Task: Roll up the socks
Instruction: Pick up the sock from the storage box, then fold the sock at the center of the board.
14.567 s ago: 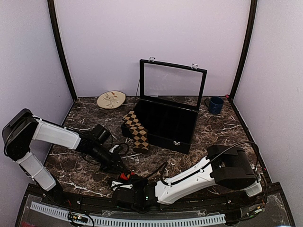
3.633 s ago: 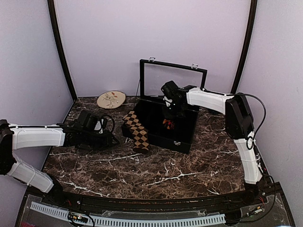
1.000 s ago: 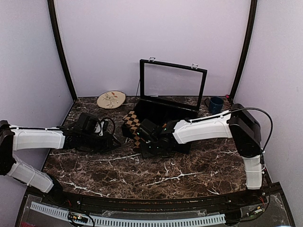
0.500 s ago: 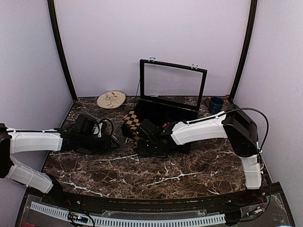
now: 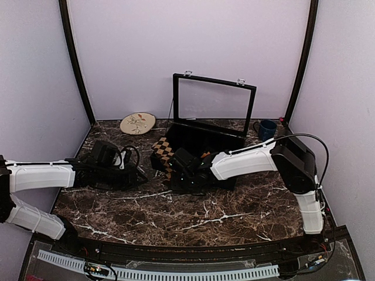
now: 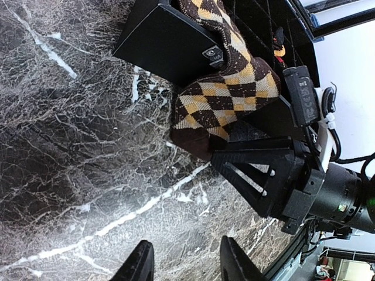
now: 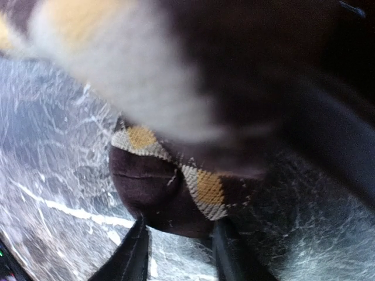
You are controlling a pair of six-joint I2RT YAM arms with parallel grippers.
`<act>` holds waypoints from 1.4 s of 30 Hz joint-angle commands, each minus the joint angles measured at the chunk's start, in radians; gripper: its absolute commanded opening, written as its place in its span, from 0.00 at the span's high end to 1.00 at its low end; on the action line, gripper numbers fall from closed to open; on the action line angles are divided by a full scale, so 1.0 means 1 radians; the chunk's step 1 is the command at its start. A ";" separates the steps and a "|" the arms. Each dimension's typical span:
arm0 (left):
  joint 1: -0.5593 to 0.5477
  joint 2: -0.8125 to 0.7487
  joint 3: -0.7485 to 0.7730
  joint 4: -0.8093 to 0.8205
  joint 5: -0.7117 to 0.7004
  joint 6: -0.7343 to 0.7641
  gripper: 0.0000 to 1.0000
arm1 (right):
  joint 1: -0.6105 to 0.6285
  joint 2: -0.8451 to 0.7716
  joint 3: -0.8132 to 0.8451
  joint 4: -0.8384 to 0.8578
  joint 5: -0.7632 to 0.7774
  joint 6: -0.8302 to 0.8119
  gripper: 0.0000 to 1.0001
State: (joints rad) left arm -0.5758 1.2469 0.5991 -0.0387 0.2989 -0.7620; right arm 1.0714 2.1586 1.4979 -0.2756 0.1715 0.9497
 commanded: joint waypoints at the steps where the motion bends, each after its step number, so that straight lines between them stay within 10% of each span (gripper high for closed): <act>1: 0.004 -0.032 -0.019 -0.027 0.001 0.023 0.59 | -0.005 0.028 -0.027 0.023 -0.016 0.014 0.81; 10: 0.004 -0.061 -0.014 -0.036 -0.043 0.023 0.58 | 0.054 -0.036 0.035 -0.037 0.031 -0.139 1.00; 42: 0.004 0.017 0.156 -0.099 -0.160 -0.005 0.58 | 0.188 -0.510 -0.220 -0.189 -0.174 -0.314 1.00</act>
State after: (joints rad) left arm -0.5758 1.2373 0.7341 -0.1211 0.1406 -0.7578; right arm 1.2541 1.7123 1.3766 -0.4603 0.0505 0.6365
